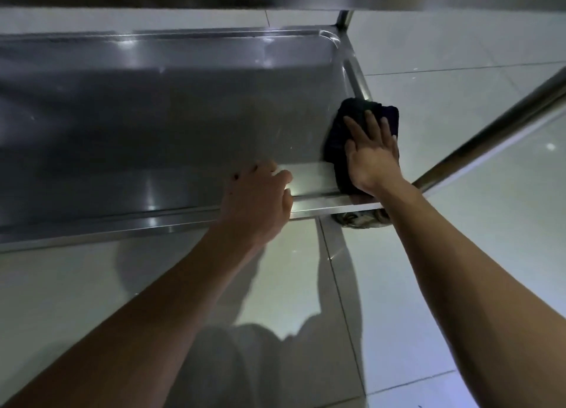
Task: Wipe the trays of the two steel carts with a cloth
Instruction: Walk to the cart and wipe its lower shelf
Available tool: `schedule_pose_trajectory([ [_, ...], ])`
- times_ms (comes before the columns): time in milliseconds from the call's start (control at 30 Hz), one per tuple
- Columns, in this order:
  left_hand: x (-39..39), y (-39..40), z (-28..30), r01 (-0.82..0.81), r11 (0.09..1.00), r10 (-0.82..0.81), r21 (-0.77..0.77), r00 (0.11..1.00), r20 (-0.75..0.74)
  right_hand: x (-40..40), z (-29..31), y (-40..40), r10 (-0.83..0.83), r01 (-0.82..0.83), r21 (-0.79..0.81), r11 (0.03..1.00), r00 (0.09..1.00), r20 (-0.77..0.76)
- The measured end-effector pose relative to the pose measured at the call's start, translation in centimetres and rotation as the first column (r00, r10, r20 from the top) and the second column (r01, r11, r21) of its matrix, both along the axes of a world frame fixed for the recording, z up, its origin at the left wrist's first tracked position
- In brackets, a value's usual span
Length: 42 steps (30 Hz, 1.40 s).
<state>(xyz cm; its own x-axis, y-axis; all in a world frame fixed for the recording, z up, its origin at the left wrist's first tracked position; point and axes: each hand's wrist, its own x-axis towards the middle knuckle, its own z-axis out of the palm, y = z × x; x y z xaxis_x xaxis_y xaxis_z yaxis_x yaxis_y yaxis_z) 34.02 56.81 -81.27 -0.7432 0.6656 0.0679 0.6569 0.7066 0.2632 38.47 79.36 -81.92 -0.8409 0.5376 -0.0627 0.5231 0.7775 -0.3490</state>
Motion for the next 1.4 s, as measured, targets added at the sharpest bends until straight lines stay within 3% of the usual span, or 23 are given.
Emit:
schedule_pose_trajectory([
  [300,-1.1,-2.5,-0.2,0.047,0.997,-0.047,0.056,0.999,0.005,-1.0,-0.3,-0.9,-0.014,0.014,0.017,1.0,1.0,-0.02],
  [400,-2.8,-6.5,-0.2,-0.04,0.998,0.044,0.051,0.997,-0.071,-2.3,-0.1,-3.2,0.032,-0.032,-0.008,0.999,0.999,0.013],
  [533,-5.8,-12.9,-0.3,-0.193,0.981,0.193,0.01,0.975,-0.108,-5.9,-0.1,-8.9,0.082,-0.081,-0.035,0.996,0.997,0.013],
  [700,-7.8,-19.2,-0.3,-0.268,0.962,0.259,-0.059,0.957,-0.131,-11.4,-0.1,-17.1,0.183,-0.182,-0.021,0.983,0.983,0.027],
  [1033,-8.3,-25.1,-0.6,-0.213,0.975,0.204,-0.06,0.971,-0.128,-20.8,-0.4,-32.7,0.486,-0.481,-0.094,0.872,0.873,0.035],
  [1233,-9.0,-23.9,-0.6,-0.255,0.967,0.25,-0.018,0.959,-0.131,-21.4,-1.0,-31.2,0.568,-0.562,-0.117,0.819,0.823,0.014],
  [1400,-8.9,-19.4,-0.7,-0.267,0.963,0.262,-0.031,0.958,-0.12,-20.4,-1.4,-25.4,0.501,-0.497,-0.124,0.859,0.865,0.003],
])
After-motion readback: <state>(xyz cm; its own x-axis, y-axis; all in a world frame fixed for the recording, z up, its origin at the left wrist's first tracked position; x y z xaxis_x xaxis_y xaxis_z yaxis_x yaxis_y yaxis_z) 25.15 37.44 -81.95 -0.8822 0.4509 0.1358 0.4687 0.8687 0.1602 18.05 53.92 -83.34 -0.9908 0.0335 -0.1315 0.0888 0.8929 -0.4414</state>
